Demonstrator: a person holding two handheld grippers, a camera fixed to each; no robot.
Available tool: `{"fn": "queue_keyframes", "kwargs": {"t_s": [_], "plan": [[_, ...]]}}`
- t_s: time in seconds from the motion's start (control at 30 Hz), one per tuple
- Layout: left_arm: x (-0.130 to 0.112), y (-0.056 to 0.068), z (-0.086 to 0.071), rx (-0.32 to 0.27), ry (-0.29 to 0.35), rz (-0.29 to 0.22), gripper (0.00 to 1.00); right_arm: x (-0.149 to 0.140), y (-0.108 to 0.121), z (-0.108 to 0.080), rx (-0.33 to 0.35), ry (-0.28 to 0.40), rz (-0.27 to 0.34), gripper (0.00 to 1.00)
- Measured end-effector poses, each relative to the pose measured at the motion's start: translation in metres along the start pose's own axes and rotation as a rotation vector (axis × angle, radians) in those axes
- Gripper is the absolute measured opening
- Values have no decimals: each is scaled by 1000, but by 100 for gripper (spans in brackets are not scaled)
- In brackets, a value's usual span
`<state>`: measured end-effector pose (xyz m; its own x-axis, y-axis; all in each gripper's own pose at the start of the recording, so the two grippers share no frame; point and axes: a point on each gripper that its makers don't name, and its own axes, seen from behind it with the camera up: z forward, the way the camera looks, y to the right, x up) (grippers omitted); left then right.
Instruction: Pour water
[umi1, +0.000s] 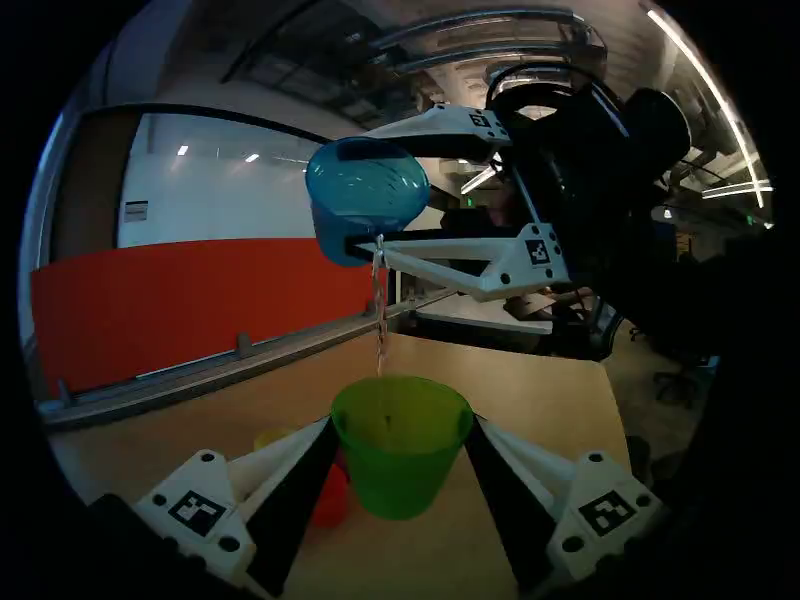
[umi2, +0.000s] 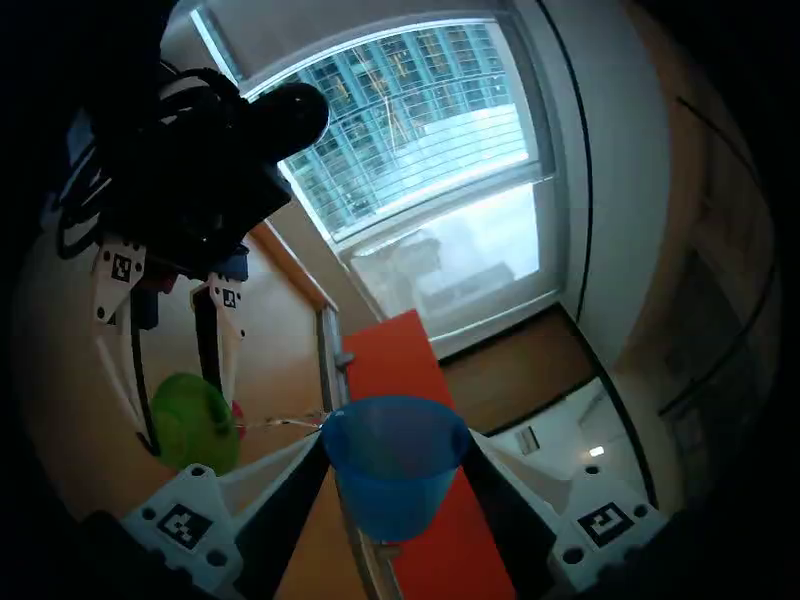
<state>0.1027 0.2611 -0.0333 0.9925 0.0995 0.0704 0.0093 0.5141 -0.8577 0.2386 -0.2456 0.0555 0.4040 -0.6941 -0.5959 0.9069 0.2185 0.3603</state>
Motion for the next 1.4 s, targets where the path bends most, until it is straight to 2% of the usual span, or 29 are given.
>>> {"fn": "queue_keyframes", "kwargs": {"t_s": [0.37, 0.67, 1.4], "plan": [[2, 1, 0, -1, 6, 0, 86, 2, 6, -1, -11, 3, -27, 91], [3, 1, 0, -1, 15, -3, 86, 1, 6, 1, -8, -8, -84, 91], [4, -2, 0, 6, 21, -6, 86, 5, 12, 4, -21, -13, -167, 91]]}}
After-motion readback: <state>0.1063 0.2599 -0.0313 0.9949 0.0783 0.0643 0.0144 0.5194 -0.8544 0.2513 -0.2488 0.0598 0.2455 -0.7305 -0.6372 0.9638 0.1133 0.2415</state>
